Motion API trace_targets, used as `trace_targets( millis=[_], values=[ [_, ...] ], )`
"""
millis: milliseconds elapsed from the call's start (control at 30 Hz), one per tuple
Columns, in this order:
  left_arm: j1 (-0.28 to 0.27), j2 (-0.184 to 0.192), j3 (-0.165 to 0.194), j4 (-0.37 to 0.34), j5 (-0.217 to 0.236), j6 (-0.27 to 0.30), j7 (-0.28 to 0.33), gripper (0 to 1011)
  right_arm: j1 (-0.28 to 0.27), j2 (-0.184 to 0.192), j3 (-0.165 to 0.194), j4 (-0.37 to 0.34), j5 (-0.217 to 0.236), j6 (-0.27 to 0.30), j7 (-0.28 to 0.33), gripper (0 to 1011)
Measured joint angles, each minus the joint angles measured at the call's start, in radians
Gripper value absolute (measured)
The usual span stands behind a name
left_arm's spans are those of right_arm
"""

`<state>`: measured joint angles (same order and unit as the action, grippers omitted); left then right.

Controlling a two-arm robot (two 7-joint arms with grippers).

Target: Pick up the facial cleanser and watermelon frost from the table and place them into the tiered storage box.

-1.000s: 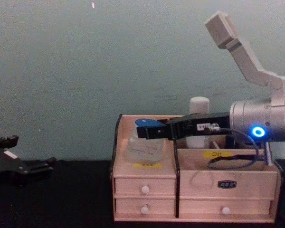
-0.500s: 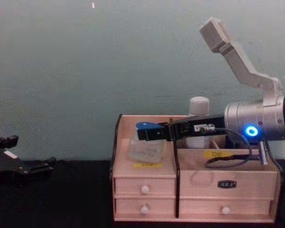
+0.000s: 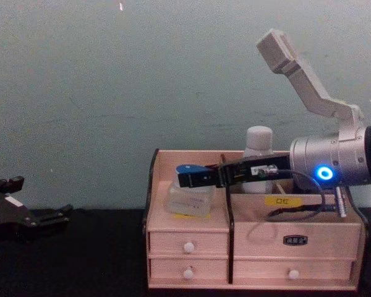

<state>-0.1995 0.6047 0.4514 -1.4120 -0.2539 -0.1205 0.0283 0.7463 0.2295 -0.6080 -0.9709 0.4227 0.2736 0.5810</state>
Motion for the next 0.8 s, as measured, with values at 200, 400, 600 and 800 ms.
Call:
trace_targets(
  millis=[200,400,600,800],
  values=[
    [0.000,0.000,0.000,0.000,0.000,0.000,0.000,1001,0.002,-0.005,0.001,0.009,-0.002,0.002,0.003,712],
    [0.000,0.000,0.000,0.000,0.000,0.000,0.000,1001,0.002,-0.005,0.002,0.010,-0.003,0.003,0.003,713],
    [0.000,0.000,0.000,0.000,0.000,0.000,0.000,1001,0.002,-0.005,0.001,0.009,-0.004,0.003,0.002,713],
    [0.000,0.000,0.000,0.000,0.000,0.000,0.000,1001,0.002,-0.004,0.001,0.009,-0.004,0.004,0.002,713]
  ],
)
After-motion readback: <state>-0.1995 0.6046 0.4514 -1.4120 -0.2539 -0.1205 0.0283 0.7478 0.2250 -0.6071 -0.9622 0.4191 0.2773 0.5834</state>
